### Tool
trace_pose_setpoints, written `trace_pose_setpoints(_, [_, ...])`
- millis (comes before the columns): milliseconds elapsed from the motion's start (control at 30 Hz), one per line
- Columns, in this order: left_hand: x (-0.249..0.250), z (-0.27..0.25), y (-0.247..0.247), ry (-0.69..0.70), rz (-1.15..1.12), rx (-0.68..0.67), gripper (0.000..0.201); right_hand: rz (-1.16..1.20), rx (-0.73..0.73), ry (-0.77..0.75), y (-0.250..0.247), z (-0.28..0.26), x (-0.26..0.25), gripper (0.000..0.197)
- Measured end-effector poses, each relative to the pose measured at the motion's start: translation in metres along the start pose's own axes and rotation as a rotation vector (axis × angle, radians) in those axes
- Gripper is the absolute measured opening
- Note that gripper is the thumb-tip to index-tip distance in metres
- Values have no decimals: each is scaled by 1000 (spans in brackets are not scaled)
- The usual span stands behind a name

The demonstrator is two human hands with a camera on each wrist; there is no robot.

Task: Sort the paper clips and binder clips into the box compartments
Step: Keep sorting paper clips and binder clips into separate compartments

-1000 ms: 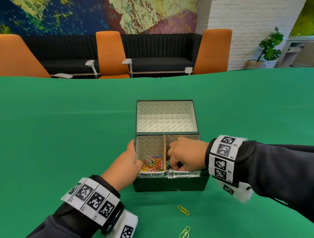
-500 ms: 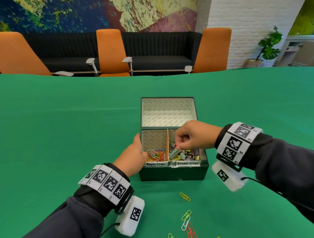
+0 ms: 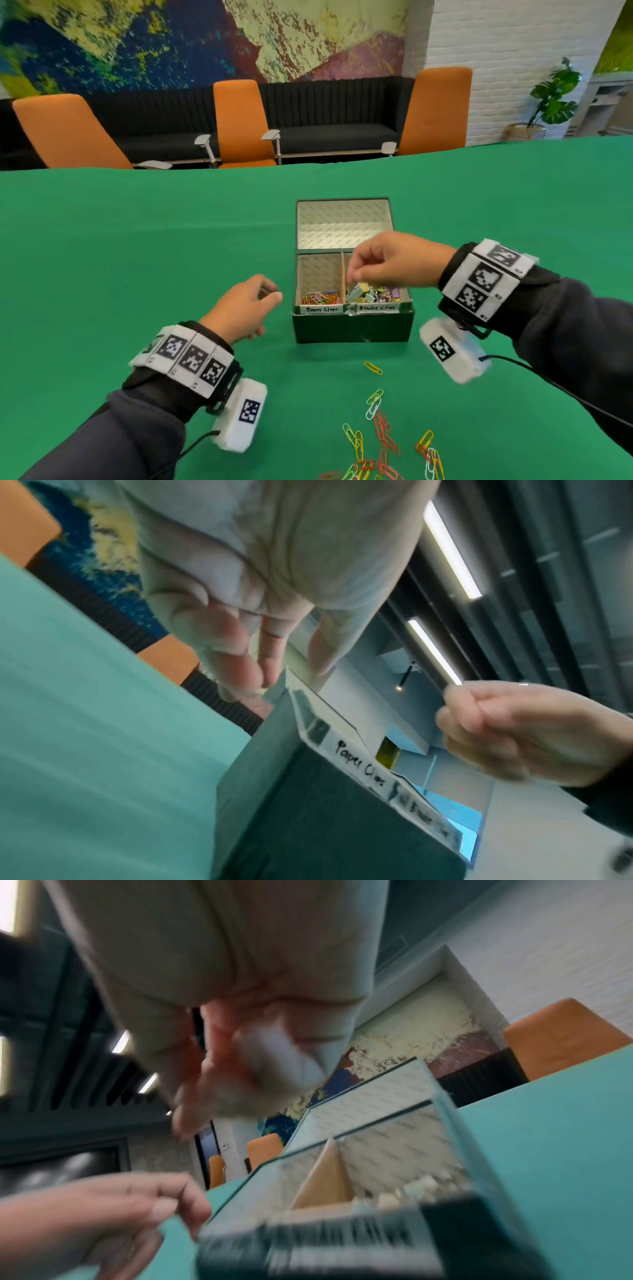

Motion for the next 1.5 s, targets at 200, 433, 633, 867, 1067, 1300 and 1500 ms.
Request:
trace_pose_setpoints(200, [16,-41,18,211,249,-195,9,-533,-401,-58,80,-51,6,42])
trace_pose_setpoints(433, [22,-59,72,316,458,-457,26,-452,-475,-84,107,-79,9,54])
trace_pose_setpoints(633, [16,-67,112,354,590,-607,69,-6,-432,-27,103,-110,19,44])
trace_pose_setpoints(867, [36,-77,144,309,507,-706,64,-266,-390,332,108,-136,45,47])
trace_pose_setpoints(1067, [30,-100,142,379,561,-754,43,-118,-293,354,126,-124,24,55])
trace_pose_setpoints(1300, [10,-97,100,339,607,-567,21,-363,-264,200,151,-101,-24,64])
trace_pose_setpoints(1500, [-5,-109,86,215,603,-626,60,-421,-278,95,150,-99,-33,34])
Point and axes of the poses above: each hand's wrist, its own z-axis towards the middle knuckle, its own y-axis out of the palm, x = y × z, the point moved 3 cm from there along z, towards the middle knuckle, and after that the axes turned 13 degrees about -z, right-handed, at the moved point
